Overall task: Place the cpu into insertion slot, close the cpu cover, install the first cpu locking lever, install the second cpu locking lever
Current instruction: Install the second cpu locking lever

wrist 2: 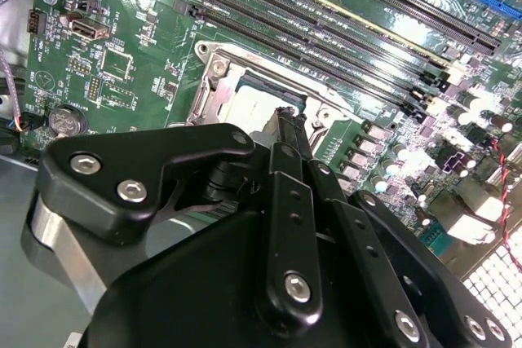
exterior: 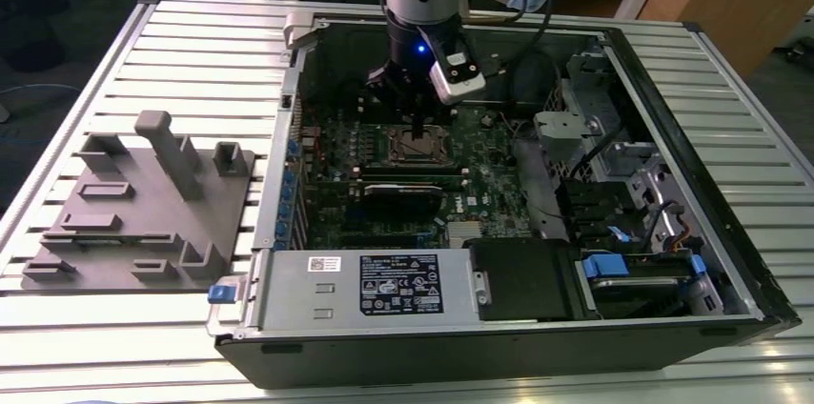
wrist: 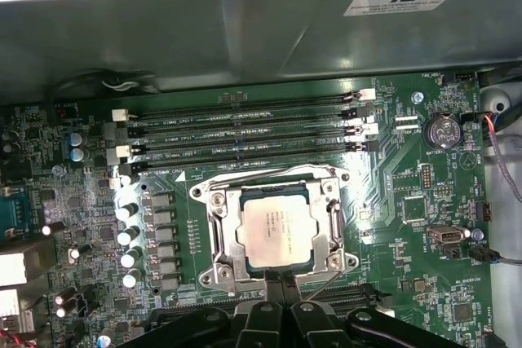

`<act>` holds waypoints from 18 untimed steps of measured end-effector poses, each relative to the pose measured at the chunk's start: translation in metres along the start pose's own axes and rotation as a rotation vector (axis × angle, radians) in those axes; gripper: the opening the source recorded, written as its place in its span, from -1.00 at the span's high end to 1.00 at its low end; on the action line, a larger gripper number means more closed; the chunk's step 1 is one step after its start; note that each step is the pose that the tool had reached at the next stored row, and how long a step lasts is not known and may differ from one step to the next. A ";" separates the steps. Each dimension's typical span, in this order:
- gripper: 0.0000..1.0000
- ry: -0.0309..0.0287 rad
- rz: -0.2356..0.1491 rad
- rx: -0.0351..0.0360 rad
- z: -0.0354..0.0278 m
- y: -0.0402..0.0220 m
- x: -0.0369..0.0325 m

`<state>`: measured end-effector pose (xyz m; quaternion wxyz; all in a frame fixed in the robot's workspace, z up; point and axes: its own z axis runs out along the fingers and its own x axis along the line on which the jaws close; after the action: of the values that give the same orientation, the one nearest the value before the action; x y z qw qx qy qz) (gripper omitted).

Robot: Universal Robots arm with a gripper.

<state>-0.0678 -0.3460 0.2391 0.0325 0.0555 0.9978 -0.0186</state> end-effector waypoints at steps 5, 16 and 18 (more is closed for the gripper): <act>0.79 0.0000 0.000 -0.0001 0.0001 -0.0015 -0.0002; 0.79 0.0000 0.000 0.0000 0.0002 -0.0036 -0.0004; 0.79 0.0000 0.000 -0.0001 0.0002 -0.0036 -0.0004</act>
<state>-0.0678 -0.3497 0.2390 0.0325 0.0555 0.9978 -0.0186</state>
